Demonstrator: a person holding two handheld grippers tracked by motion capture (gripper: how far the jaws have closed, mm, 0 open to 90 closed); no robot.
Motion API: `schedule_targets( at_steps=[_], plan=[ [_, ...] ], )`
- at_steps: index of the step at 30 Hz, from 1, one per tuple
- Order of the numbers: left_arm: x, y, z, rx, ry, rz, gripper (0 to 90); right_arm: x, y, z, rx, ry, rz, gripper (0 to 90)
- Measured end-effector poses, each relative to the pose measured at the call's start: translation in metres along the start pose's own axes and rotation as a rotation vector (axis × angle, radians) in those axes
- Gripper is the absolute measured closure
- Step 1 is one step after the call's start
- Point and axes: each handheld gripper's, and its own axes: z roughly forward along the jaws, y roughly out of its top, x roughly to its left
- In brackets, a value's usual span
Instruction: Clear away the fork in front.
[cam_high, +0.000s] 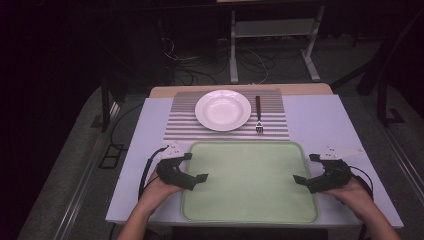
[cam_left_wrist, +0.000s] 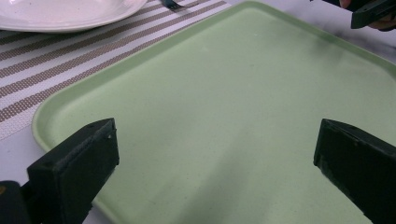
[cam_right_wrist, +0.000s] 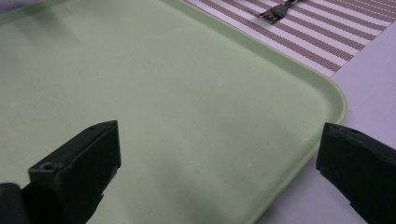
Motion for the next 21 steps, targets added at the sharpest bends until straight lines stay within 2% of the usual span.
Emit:
schedule_targets(
  at_steps=[14, 21],
  plan=[
    [-0.0005, 0.0001, -0.0002, -0.001, 0.002, -0.008, 0.0, -0.0050, 0.0072, 0.0017, -0.003, -0.031, 0.032, 0.1],
    [0.0002, 0.0002, -0.0016, -0.005, 0.002, -0.013, 0.0, -0.0065, 0.0088, 0.0064, 0.010, -0.023, 0.042, 0.1]
  ],
)
